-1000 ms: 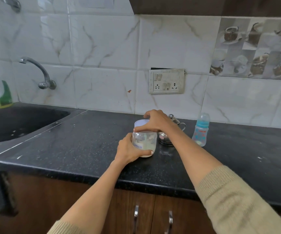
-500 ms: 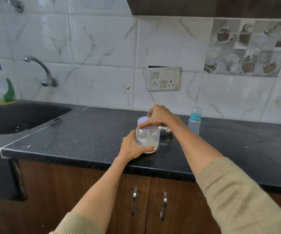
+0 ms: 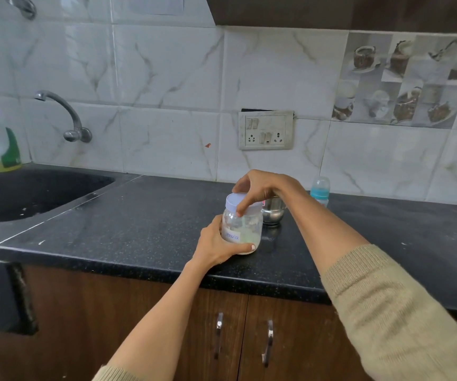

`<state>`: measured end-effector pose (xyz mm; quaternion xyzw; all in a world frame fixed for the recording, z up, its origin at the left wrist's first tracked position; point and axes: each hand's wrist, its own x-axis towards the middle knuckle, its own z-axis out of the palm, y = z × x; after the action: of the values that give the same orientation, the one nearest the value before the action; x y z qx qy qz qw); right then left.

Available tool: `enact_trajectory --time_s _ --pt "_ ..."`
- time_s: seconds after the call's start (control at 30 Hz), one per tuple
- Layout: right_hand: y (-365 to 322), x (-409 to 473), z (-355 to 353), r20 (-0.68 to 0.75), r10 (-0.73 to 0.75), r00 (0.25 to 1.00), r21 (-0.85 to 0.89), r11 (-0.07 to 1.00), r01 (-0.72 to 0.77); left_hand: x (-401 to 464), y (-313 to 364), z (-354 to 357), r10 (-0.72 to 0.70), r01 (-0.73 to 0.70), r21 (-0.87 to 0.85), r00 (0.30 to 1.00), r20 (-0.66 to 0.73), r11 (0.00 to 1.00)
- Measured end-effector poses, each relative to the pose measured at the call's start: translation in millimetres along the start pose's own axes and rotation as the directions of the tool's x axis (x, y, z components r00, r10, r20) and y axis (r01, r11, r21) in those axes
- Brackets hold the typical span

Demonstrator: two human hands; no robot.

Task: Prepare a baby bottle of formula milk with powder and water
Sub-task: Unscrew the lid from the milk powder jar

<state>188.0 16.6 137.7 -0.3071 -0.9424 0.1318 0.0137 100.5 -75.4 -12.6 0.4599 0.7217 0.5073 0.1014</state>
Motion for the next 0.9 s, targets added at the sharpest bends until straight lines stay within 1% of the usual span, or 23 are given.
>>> enact_trajectory --time_s 0.1,0.13,0.17,0.23,0.3,0.37,0.47,0.57,0.7,0.77,0.83,0.9 --pt "1 -2 -13 0.178 -0.015 0.984 -0.051 0.998 0.024 0 -1 -1 0.004 -0.004 -0.030 1.000 0.004 1.000" --pt "0 -3 -17 0.207 -0.011 0.978 -0.052 0.998 0.022 1 -1 -1 0.004 -0.004 -0.038 1.000 0.006 0.999" --pt "0 -2 -20 0.208 -0.004 0.978 -0.046 0.999 0.014 0 -2 -1 0.005 -0.005 -0.042 1.000 0.006 0.999" --pt "-3 -2 -20 0.153 0.032 0.988 -0.071 0.997 -0.022 1 -3 -1 0.006 -0.005 -0.045 1.000 0.008 0.999" --pt "-6 1 -14 0.104 0.105 0.989 -0.173 0.981 -0.086 1 -3 -1 -0.001 0.002 -0.048 1.000 0.011 0.999" --pt "-11 2 -9 0.070 0.132 0.989 -0.274 0.956 -0.109 2 -3 -1 -0.006 0.007 -0.050 1.000 0.016 0.999" --pt "-15 6 -6 0.061 0.133 0.989 -0.313 0.944 -0.107 1 -3 -1 -0.001 0.002 -0.066 1.000 0.017 0.998" --pt "-17 6 -9 0.118 0.139 0.983 -0.286 0.953 -0.100 0 -1 -2 0.001 0.000 -0.074 1.000 0.015 0.997" --pt "-16 5 -15 0.169 0.035 0.985 -0.305 0.952 0.018 0 -2 -2 0.002 0.000 -0.067 1.000 0.020 0.998" --pt "-13 6 -18 0.219 0.020 0.976 -0.277 0.960 0.043 1 -2 -3 -0.001 0.002 -0.063 1.000 0.024 0.998" --pt "-9 8 -21 0.257 0.007 0.966 -0.184 0.982 0.041 0 -2 -3 0.001 0.001 -0.060 1.000 0.027 0.998" --pt "0 10 -24 0.259 -0.026 0.966 -0.012 0.999 0.030 -1 -1 -3 0.001 0.001 -0.058 1.000 0.029 0.998"
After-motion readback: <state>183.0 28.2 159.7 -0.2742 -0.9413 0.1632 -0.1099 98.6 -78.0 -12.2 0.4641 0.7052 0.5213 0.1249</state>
